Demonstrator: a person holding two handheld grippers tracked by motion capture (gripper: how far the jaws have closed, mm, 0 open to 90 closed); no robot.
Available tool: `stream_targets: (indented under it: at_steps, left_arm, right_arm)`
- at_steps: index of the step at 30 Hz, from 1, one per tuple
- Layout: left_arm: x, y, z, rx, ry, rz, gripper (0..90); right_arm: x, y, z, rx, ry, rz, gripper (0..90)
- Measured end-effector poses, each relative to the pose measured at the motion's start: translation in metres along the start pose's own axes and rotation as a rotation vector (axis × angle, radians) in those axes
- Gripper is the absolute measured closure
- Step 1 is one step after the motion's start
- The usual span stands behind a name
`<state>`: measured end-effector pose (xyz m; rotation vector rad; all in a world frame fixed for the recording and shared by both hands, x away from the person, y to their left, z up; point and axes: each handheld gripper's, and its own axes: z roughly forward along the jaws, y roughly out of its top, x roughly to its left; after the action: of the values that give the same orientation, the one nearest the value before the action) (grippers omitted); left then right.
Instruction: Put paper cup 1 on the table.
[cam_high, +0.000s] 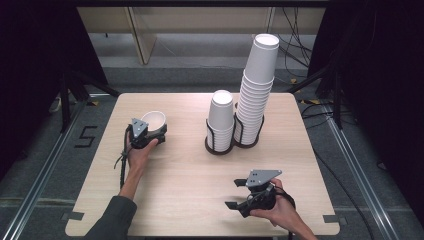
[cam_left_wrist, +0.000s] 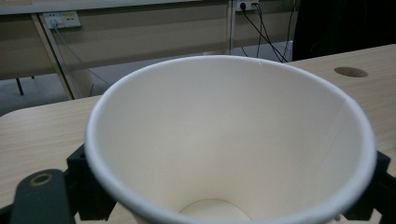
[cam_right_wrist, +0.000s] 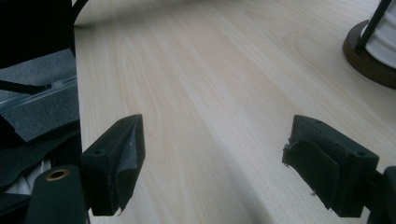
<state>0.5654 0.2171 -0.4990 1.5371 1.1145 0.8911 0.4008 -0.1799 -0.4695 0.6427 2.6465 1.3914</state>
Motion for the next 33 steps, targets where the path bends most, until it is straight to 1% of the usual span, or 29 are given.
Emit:
stream_targets:
  at_steps: [1, 3, 6, 8, 10, 12, 13, 15, 17, 18, 19, 21, 22, 23, 26, 27, 28, 30, 31, 32, 33]
  left_arm:
    - [0.0, 0.0, -0.001, 0.007, 0.004, 0.005, 13.7]
    - [0.0, 0.0, 0.0, 0.001, 0.007, 0.01, 13.3]
    - [0.0, 0.0, -0.001, 0.006, 0.007, 0.017, 13.0]
    - [0.0, 0.0, -0.001, 0.01, 0.004, 0.008, 12.4]
    - [0.0, 0.0, -0.002, 0.03, -0.003, -0.008, 11.7]
    - [0.0, 0.0, -0.002, 0.042, -0.011, -0.005, 12.0]
    - [0.0, 0.0, -0.004, 0.061, -0.016, -0.003, 12.8]
    - [0.001, 0.0, -0.005, 0.084, -0.024, -0.015, 13.1]
    - [0.003, -0.001, -0.006, 0.121, -0.039, -0.003, 13.8]
    - [0.004, -0.003, -0.006, 0.15, -0.047, -0.002, 14.4]
    - [0.006, -0.004, -0.007, 0.16, -0.053, 0.001, 14.4]
    - [0.009, -0.006, -0.009, 0.16, -0.053, -0.005, 14.3]
    - [0.01, -0.006, -0.01, 0.162, -0.05, 0.0, 14.3]
    - [0.01, -0.006, -0.011, 0.163, -0.052, 0.0, 14.3]
    - [0.012, -0.007, -0.015, 0.174, -0.057, 0.023, 14.3]
    - [0.013, -0.008, -0.016, 0.186, -0.063, 0.022, 14.3]
    - [0.014, -0.009, -0.017, 0.196, -0.067, 0.019, 14.4]
    - [0.013, -0.01, -0.019, 0.219, -0.072, 0.003, 14.4]
    - [0.013, -0.011, -0.021, 0.223, -0.081, -0.007, 14.4]
    - [0.013, -0.012, -0.023, 0.217, -0.085, -0.004, 14.4]
    - [0.013, -0.013, -0.025, 0.212, -0.08, 0.006, 14.4]
  right_arm:
    - [0.0, 0.0, 0.0, 0.003, 0.002, -0.001, 20.1]
    - [0.0, 0.0, 0.0, 0.006, 0.0, -0.005, 20.1]
    - [0.0, 0.0, 0.0, 0.006, 0.001, -0.004, 20.1]
    - [0.001, 0.0, 0.0, 0.011, 0.004, 0.002, 20.1]
    - [0.001, 0.0, 0.0, 0.013, 0.009, 0.01, 20.1]
    - [0.001, 0.0, 0.0, 0.012, 0.01, 0.01, 20.1]
    - [0.001, 0.0, -0.001, 0.011, 0.01, 0.011, 20.1]
    - [0.0, -0.001, -0.002, 0.002, -0.006, -0.003, 20.0]
    - [-0.001, -0.001, -0.002, 0.002, -0.009, -0.001, 20.0]
    - [0.0, -0.002, -0.002, 0.005, -0.004, 0.014, 20.0]
    - [0.0, -0.002, -0.002, 0.007, -0.006, 0.009, 20.0]
    - [0.0, -0.002, -0.002, 0.013, -0.002, 0.012, 20.0]
    - [0.0, -0.002, -0.003, 0.007, -0.011, 0.001, 20.0]
    - [0.0, -0.003, -0.003, 0.008, -0.006, 0.008, 20.0]
    - [-0.001, -0.003, -0.003, 0.01, -0.008, 0.008, 20.0]
    - [-0.002, -0.004, -0.003, 0.009, -0.015, -0.001, 20.0]
    - [0.0, -0.004, -0.003, 0.022, -0.003, 0.018, 19.9]
    - [0.0, -0.005, -0.002, 0.023, -0.006, 0.015, 19.9]
    - [0.0, -0.005, -0.002, 0.023, -0.005, 0.015, 19.9]
    - [0.0, -0.004, -0.003, 0.019, -0.004, 0.012, 19.9]
    - [-0.001, -0.004, -0.003, 0.014, -0.012, -0.001, 19.9]
